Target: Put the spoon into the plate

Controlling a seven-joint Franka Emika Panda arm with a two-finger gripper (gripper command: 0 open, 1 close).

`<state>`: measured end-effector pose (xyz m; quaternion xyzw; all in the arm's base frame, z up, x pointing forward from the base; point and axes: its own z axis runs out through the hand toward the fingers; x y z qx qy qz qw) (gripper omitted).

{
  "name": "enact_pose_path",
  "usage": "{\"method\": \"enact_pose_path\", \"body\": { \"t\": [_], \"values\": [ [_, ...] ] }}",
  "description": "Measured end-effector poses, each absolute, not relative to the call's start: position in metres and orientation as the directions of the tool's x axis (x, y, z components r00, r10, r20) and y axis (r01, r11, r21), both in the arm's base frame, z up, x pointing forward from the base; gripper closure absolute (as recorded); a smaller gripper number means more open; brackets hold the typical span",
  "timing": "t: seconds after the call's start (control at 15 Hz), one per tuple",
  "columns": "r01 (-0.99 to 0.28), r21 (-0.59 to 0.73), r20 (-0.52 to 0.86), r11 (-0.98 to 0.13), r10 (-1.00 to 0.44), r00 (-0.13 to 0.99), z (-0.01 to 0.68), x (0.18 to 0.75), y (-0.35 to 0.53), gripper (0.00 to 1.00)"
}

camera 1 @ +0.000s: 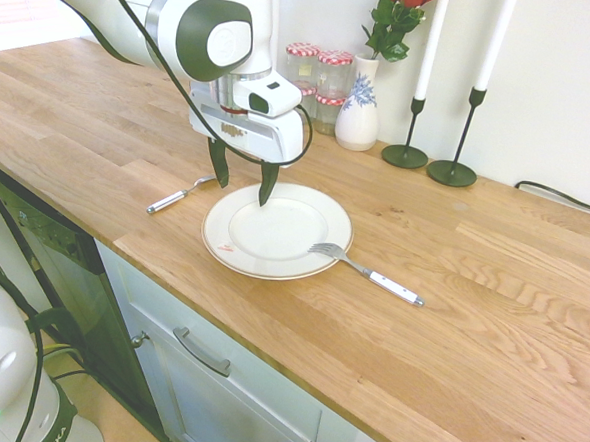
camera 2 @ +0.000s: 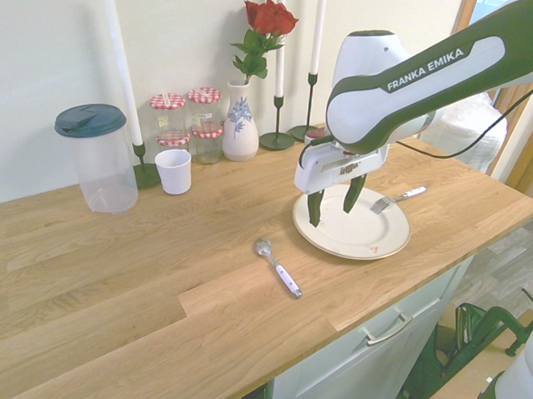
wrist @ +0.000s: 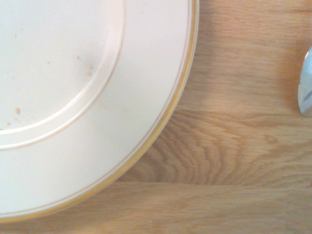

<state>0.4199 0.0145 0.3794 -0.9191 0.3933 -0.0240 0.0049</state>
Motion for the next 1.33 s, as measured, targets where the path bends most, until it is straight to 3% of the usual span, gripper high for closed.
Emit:
{"method": "enact_pose_path", "body": {
  "t": [0.27,0.53,0.93,1.33],
  "values": [
    [-0.739,-0.009,0.04,-0.674,-0.738,0.673,0.388,0.419,0.022,0.0],
    [-0.741,0.012,0.049,-0.672,-0.739,0.672,0.413,0.388,0.084,0.0],
    [-0.742,0.013,0.043,-0.67,-0.741,0.67,0.377,0.342,0.149,0.0],
    [-0.758,0.012,0.038,-0.652,-0.758,0.652,0.35,0.343,0.155,0.0]
  ]
}}
